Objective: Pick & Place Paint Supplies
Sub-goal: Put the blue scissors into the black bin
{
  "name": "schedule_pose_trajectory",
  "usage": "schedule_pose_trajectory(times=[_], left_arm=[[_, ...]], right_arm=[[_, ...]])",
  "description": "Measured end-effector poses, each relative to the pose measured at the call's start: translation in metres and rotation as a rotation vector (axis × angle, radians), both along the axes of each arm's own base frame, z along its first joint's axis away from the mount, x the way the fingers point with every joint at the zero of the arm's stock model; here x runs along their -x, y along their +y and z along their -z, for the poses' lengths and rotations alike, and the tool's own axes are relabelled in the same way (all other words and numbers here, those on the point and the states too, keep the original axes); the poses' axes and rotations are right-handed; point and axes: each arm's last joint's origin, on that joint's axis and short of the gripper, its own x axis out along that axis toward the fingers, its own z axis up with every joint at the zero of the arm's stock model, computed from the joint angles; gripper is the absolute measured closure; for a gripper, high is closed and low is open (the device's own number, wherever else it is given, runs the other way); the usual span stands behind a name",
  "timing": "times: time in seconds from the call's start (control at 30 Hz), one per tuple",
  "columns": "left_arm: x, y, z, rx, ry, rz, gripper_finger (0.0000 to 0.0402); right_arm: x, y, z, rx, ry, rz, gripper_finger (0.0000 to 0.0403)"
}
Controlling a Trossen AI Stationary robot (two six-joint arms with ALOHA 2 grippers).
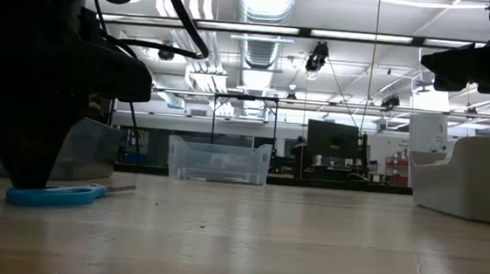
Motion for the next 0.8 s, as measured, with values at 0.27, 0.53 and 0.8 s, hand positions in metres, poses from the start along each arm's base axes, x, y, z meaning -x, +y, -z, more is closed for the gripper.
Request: schedule_pose_trajectory(times=[0.27,0.53,0.8], left_arm=[[0.0,0.0,0.0,0.0,0.001,0.0,0.0388],[-0.002,-0.001,-0.016,0.02,-0.044,-0.005,0.0388],[0.002,0.002,-0.036,0.034,-0.085,-0.033,0.0388]], right_arm=[[0.0,0.0,0.0,0.0,0.0,0.0,0.0312],[0.0,0.0,0.0,0.0,0.0,0.0,0.0312],[0.0,0.0,0.0,0.0,0.0,0.0,0.0312]])
